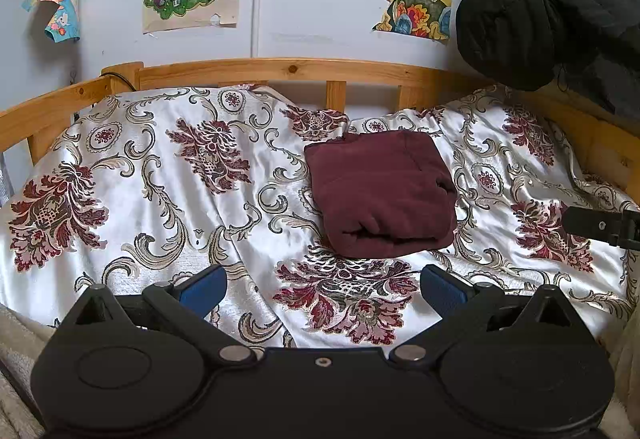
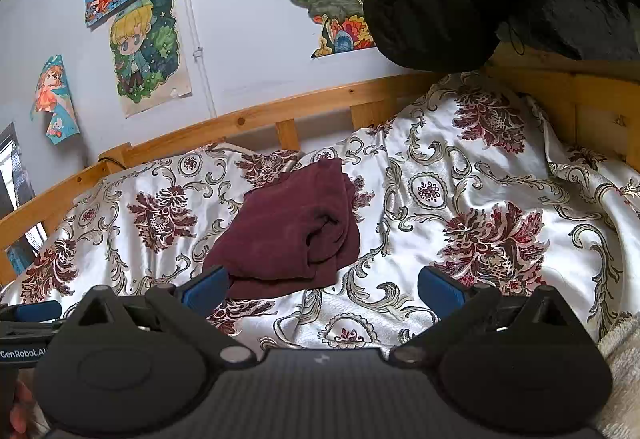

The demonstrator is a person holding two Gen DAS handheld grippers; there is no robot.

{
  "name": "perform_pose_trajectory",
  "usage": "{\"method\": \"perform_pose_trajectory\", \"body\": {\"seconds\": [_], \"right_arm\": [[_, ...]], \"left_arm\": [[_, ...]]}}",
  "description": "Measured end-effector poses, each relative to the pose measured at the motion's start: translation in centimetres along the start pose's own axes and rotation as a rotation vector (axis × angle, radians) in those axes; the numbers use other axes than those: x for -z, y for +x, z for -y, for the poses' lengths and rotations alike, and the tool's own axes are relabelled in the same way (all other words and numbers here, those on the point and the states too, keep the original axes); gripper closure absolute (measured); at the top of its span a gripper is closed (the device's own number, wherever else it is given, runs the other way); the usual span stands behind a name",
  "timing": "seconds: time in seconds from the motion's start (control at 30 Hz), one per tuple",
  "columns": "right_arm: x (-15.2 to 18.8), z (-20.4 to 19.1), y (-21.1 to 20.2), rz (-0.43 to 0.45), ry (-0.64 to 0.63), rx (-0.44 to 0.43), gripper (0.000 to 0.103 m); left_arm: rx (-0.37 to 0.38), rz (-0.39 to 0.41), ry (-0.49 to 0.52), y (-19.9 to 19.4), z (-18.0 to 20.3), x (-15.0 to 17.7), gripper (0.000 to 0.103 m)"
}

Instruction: Fold small clothes

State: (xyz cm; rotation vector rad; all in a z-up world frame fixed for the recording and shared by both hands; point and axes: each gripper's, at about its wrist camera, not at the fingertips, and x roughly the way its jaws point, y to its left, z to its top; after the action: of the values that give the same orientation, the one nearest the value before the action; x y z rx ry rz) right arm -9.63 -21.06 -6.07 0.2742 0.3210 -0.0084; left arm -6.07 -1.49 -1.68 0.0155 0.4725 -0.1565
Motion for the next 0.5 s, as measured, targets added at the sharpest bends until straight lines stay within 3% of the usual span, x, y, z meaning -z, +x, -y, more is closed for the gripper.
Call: {"method": "perform_pose_trajectory", "body": {"seconds": [0.3, 0.5], "right_arm": [[0.02, 0.0, 0.01, -0.002, 0.001, 0.001, 0.0], [0.12, -0.09, 0.07, -0.005, 0.002, 0.004, 0.0]], "left_arm": [[0.011, -0.018, -0.006, 0.23, -0.26, 0.06, 0.001], [-0.064, -0.027, -0.039, 0.16, -0.82, 0.0, 0.001]]}}
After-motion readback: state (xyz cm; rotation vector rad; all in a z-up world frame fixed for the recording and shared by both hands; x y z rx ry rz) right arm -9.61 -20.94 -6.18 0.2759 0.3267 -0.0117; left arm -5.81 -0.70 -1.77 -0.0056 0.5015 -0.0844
